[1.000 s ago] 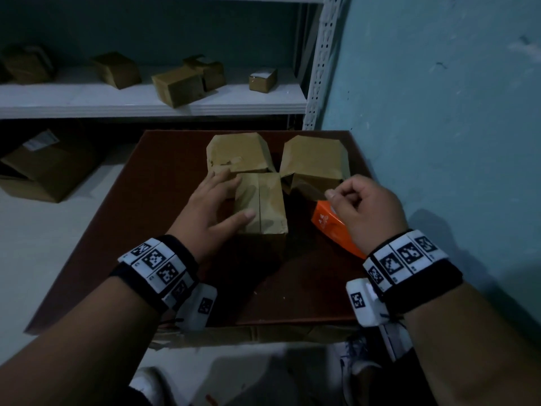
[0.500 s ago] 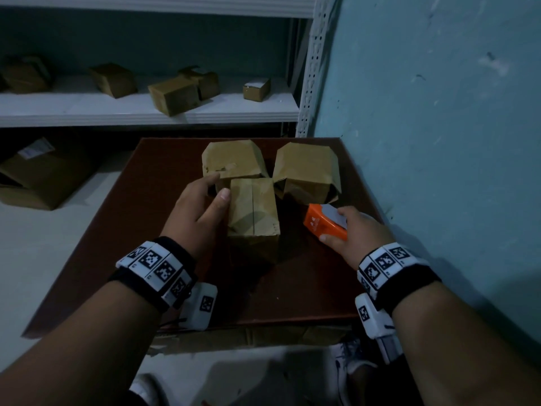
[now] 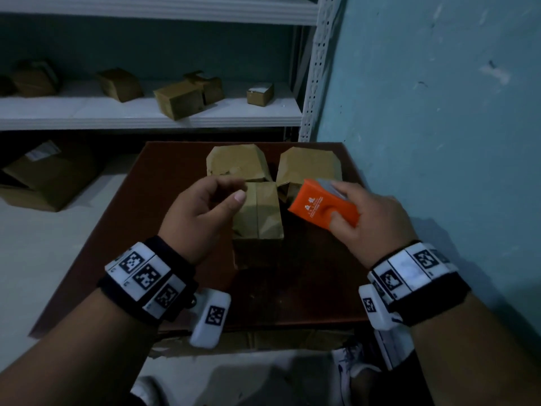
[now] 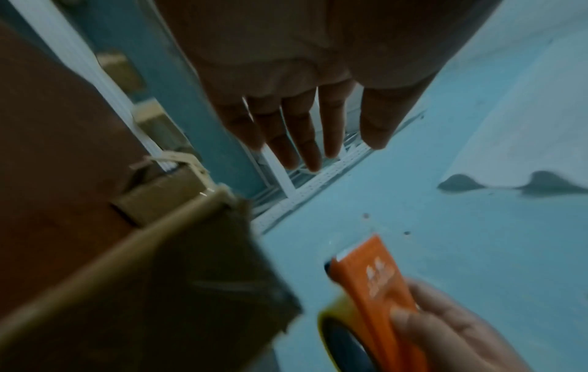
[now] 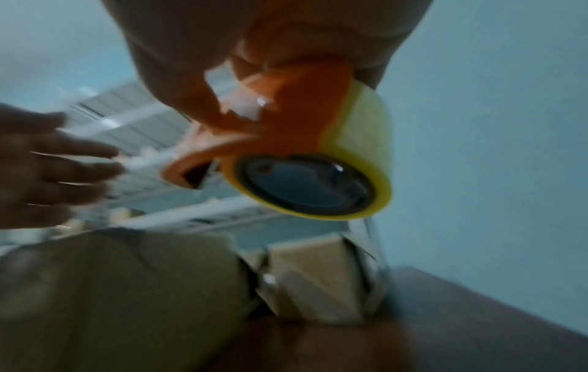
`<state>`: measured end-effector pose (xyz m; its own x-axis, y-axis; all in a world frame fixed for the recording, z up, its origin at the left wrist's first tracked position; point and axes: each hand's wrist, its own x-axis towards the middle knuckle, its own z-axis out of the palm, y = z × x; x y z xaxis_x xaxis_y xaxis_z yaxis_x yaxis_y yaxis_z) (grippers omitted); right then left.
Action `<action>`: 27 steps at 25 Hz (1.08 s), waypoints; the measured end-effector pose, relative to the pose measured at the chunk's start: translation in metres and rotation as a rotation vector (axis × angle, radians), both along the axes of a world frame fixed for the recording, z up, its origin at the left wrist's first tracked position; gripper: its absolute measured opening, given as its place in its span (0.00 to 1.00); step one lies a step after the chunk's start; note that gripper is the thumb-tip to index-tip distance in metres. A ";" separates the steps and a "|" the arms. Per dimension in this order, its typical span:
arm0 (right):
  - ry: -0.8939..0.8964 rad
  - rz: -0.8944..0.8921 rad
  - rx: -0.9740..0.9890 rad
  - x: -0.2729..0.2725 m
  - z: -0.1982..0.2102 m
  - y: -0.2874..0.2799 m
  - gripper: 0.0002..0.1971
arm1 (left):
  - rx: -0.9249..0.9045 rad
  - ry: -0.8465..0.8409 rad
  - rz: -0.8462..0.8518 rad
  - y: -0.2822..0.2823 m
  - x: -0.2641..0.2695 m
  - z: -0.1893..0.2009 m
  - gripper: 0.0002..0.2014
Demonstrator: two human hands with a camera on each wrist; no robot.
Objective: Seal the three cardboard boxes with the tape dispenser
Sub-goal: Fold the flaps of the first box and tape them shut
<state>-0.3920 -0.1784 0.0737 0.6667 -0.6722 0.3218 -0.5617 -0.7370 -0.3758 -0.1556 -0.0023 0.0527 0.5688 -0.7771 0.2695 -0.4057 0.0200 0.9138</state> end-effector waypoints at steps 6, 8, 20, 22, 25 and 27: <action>-0.159 0.268 -0.065 0.006 0.010 0.034 0.29 | 0.021 0.316 -0.234 0.002 -0.015 0.003 0.25; -0.169 0.290 -0.054 0.007 0.006 0.037 0.29 | 0.034 0.348 -0.280 0.002 -0.012 0.001 0.22; 0.001 0.298 -0.014 0.011 0.000 0.024 0.37 | 0.123 -0.035 -0.002 0.008 -0.017 0.007 0.05; -0.016 0.306 -0.013 0.009 0.005 0.018 0.36 | 0.142 -0.105 0.045 0.009 -0.019 0.006 0.04; -0.048 0.255 0.028 -0.003 0.007 0.005 0.35 | 0.205 -0.132 0.113 0.017 -0.009 0.007 0.05; -0.024 0.233 0.056 -0.011 0.005 0.001 0.35 | 0.245 -0.108 0.128 0.025 -0.001 0.004 0.06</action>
<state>-0.4031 -0.1778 0.0787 0.7985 -0.5185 0.3060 -0.3695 -0.8233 -0.4309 -0.1569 0.0230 0.0570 0.6442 -0.7506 0.1469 -0.4862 -0.2536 0.8362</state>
